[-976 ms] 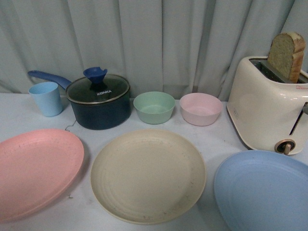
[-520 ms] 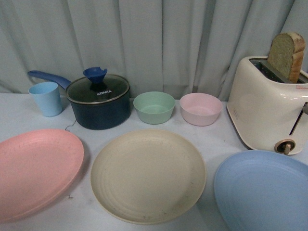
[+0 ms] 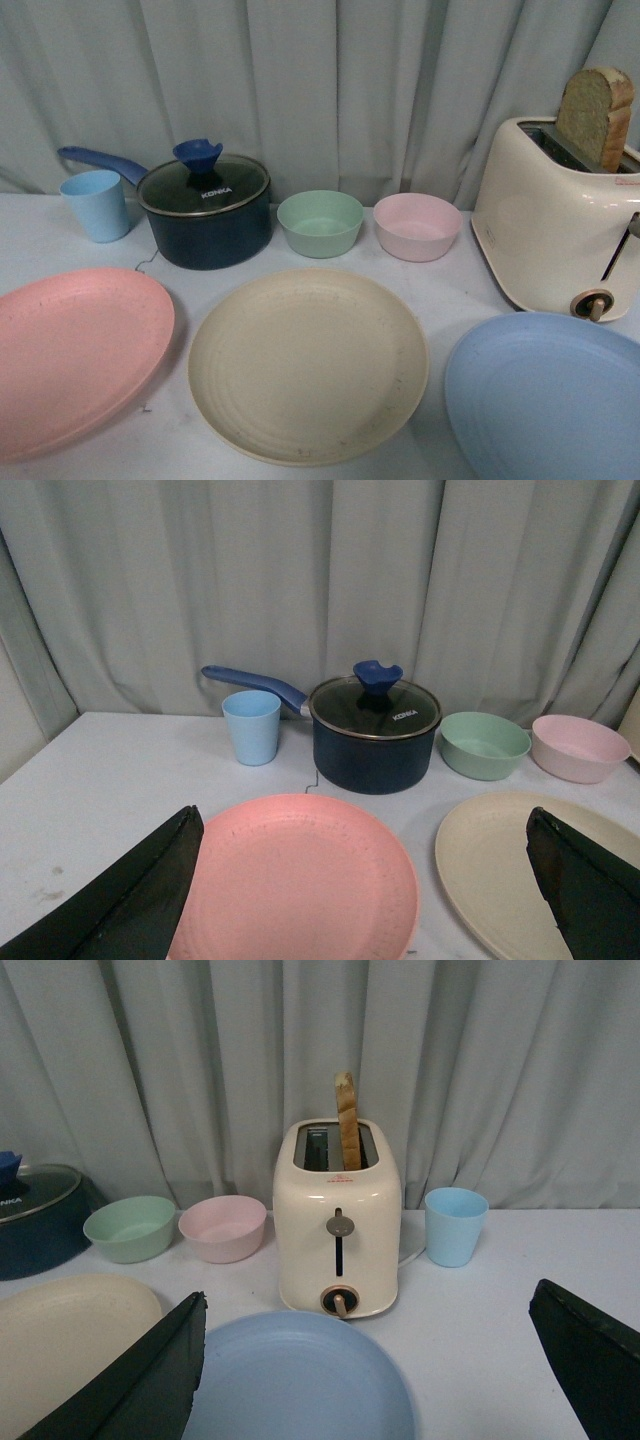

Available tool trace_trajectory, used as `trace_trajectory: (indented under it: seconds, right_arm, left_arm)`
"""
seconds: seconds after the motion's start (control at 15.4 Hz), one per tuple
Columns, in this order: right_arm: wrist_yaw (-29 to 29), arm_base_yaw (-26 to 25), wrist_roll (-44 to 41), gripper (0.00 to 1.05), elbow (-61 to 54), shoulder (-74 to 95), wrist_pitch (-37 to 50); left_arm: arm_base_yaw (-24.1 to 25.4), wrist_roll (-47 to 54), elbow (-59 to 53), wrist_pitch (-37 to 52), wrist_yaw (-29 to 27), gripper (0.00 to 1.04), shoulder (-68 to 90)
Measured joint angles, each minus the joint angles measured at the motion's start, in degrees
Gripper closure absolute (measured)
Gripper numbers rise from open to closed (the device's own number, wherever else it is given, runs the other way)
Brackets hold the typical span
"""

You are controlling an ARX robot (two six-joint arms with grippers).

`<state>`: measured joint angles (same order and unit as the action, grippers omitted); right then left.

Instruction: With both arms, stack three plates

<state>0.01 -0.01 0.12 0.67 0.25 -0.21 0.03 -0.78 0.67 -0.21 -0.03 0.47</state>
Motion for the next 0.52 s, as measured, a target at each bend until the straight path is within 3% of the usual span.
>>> trace_trajectory:
  seconds: [0.52]
  right_arm:
    - [0.0, 0.0, 0.0, 0.06, 0.0, 0.0, 0.0]
  left_arm:
    - [0.0, 0.0, 0.0, 0.0, 0.0, 0.07, 0.0]
